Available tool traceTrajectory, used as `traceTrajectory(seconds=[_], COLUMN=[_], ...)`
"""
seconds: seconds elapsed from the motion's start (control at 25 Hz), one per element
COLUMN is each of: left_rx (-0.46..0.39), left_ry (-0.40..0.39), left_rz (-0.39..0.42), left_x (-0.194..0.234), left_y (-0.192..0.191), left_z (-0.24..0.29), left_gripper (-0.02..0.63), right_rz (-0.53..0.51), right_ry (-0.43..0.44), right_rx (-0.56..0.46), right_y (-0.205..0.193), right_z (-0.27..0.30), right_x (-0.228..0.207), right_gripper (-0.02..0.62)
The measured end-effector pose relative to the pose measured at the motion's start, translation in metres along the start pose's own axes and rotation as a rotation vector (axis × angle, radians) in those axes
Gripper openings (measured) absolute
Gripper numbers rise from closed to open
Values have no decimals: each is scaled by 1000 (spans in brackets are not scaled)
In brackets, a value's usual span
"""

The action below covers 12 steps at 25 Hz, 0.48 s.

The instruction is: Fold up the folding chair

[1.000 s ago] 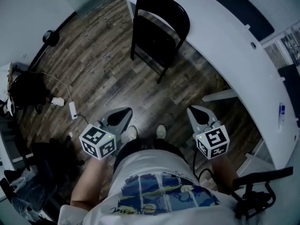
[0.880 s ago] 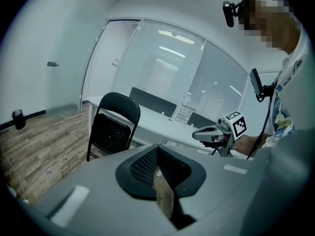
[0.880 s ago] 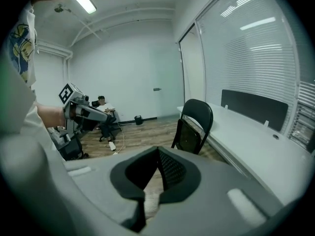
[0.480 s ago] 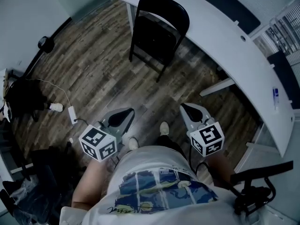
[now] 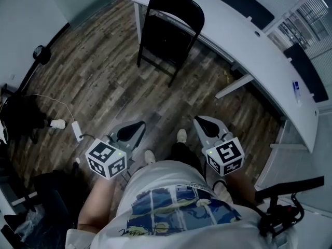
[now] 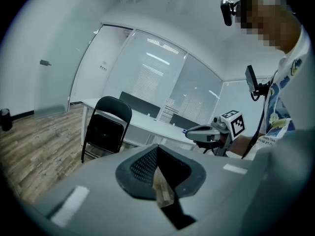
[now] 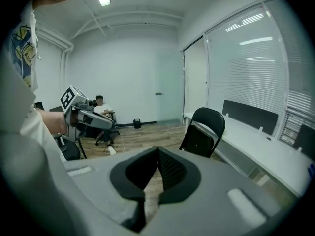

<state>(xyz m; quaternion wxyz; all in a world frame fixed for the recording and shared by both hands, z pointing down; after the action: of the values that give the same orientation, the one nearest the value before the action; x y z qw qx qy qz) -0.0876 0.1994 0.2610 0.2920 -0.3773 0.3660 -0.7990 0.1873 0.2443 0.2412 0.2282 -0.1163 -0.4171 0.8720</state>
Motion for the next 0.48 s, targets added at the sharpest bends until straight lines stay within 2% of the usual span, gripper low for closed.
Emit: traceTrajectory(seconds=[0.48], left_rx=[-8], left_ry=[-47], left_rz=[4], left_x=[-8], left_y=[-24], left_z=[-25], left_gripper=[3], right_rz=[-24], right_ry=[-76], right_rx=[-15], right_y=[-9], right_z=[-27], right_x=[39], right_gripper=[3])
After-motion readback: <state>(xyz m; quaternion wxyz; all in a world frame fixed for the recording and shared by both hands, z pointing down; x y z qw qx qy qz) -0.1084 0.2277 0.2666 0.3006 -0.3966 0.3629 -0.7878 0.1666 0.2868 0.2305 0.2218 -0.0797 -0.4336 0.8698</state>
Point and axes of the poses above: the fingertips, and each gripper's own axes: z forward along the fingers, x to its left, y out of its top, the point moved 9 cm from there along -z, backward along the fingers, and after that the axes turned 8 degrees about x, right-handed, at the moved point
